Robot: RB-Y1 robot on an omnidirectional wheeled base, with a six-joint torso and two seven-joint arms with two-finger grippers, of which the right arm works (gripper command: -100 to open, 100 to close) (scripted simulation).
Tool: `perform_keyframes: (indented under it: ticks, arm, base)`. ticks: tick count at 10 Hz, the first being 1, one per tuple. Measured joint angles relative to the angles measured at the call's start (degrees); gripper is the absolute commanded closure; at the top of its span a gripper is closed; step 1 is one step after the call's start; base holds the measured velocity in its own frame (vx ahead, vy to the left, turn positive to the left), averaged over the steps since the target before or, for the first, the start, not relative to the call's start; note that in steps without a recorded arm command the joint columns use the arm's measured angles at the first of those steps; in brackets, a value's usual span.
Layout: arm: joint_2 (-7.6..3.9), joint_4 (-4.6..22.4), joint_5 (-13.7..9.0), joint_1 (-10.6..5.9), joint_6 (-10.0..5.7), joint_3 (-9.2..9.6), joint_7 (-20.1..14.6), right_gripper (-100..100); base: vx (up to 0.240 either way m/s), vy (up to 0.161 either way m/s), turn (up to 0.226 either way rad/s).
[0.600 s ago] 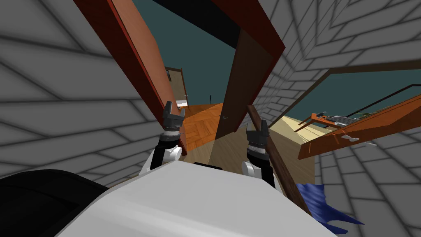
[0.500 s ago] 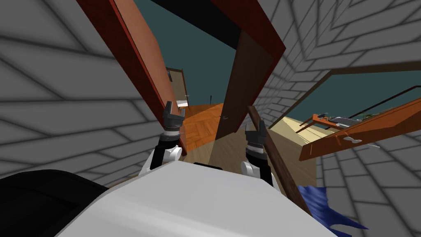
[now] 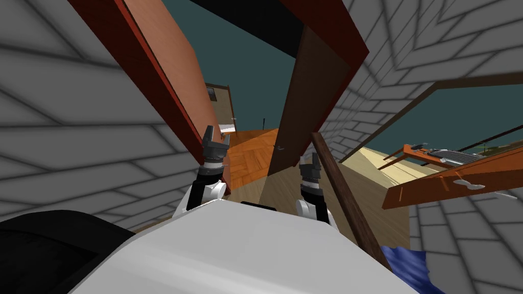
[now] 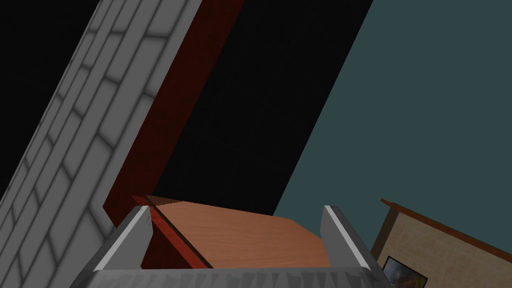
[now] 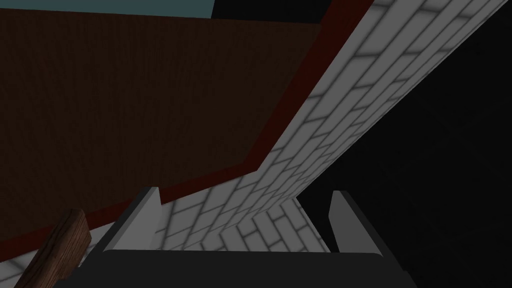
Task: Push the door open
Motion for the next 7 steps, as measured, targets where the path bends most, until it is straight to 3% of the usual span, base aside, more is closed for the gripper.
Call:
perform_keyframes:
  ticks: [7]
  arm:
    - [-1.21, 9.1, -0.16, -2.43, -1.7, 1.2, -0.46, -100]
  base:
    - [0.077, -0.069, 0.069]
